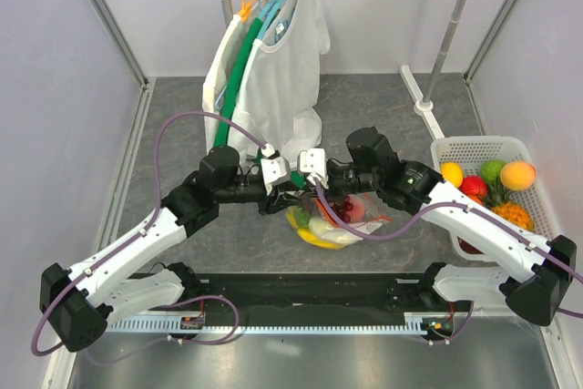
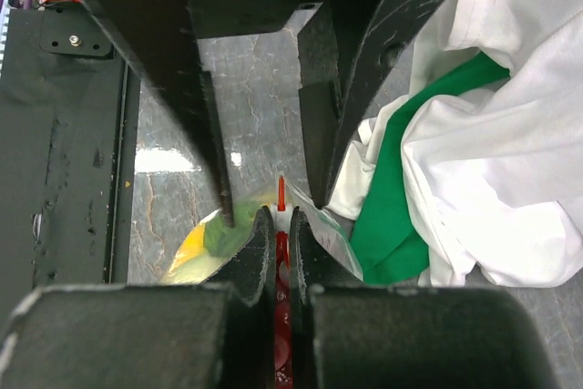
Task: Place the food in the zip-top bag and seal the zipper
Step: Zip the zipper food storage bag at the center of the board.
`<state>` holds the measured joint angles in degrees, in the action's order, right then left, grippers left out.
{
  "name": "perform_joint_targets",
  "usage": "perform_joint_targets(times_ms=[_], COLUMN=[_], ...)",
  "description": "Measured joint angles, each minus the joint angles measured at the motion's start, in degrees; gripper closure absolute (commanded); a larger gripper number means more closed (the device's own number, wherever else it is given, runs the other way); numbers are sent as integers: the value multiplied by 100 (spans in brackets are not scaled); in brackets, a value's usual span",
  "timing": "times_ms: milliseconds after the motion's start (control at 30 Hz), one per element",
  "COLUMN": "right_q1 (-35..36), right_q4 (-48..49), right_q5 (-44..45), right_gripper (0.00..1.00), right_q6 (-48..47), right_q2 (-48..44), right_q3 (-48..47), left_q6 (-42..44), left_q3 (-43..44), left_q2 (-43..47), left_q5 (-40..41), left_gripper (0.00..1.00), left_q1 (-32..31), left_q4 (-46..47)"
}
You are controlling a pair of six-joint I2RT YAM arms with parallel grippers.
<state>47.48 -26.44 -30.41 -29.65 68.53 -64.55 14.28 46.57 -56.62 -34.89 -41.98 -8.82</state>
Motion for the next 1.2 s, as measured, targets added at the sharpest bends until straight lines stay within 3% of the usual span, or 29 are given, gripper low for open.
perform_joint_targets(times_ms=[67,167,200,700,1133,1167,1200], right_q1=[0,-2,-2,15,-678,-699,-715], right_q4=[7,17,17,-372,-1906,-1989,-2033], right_q5=[-31,-57,-63,365,634,634,629], right_gripper=[100,100,100,100,100,100,100], right_q6=[7,4,4,-457,-879,-918,-927], right_q2=[4,2,2,-212,-522,-564,-595], right_q3=[0,0,0,0,-11,-11,-9], left_q6=[59,149,175,208,76,74,74], left_q3=[0,0,0,0,0,0,0], left_q2=[-28,-33,-35,129,874,918,946], left_q5=[50,87,94,153,503,496,468], left_gripper=[82,98,98,98,98,89,74], left_q1=[0,-2,0,229,662,667,673], left_q4=[-17,-50,-55,-186,-614,-636,-660])
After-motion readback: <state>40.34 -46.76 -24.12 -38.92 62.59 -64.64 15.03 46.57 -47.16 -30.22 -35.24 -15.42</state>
